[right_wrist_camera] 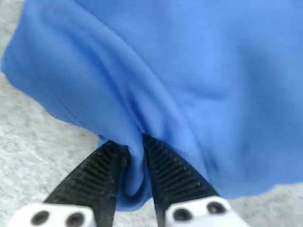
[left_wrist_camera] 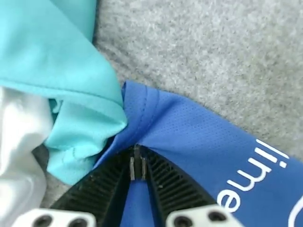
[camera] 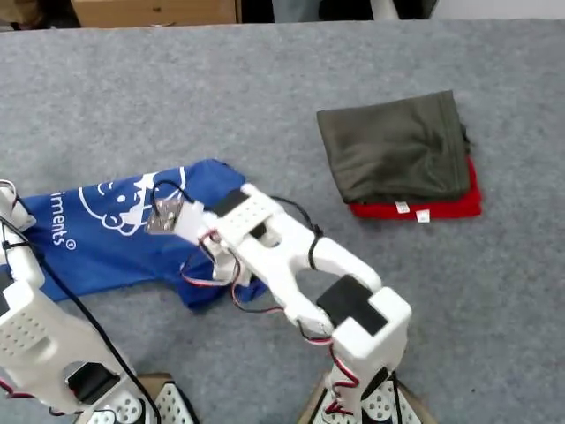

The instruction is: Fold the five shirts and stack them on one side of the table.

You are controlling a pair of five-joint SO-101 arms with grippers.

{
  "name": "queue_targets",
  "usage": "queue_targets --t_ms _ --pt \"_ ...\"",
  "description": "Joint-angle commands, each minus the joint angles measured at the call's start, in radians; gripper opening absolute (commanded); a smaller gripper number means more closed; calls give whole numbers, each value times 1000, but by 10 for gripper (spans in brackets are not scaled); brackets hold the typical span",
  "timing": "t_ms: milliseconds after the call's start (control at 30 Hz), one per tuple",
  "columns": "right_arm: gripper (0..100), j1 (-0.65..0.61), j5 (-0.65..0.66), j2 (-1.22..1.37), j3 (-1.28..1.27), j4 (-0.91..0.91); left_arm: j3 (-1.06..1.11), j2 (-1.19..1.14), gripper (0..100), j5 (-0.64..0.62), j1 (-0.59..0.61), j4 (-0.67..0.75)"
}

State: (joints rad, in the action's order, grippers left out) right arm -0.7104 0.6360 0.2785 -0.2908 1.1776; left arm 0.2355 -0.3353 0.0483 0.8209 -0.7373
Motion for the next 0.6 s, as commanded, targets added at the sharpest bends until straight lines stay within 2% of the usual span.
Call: queue_targets --t_ms 0,267,567 --pt "12 25 23 -4 189 103 -19 31 30 -12 24 12" --pt "12 28 144 44 453 232 -19 31 30 -12 24 12" --pt "12 86 253 315 898 422 -19 31 30 -12 24 14"
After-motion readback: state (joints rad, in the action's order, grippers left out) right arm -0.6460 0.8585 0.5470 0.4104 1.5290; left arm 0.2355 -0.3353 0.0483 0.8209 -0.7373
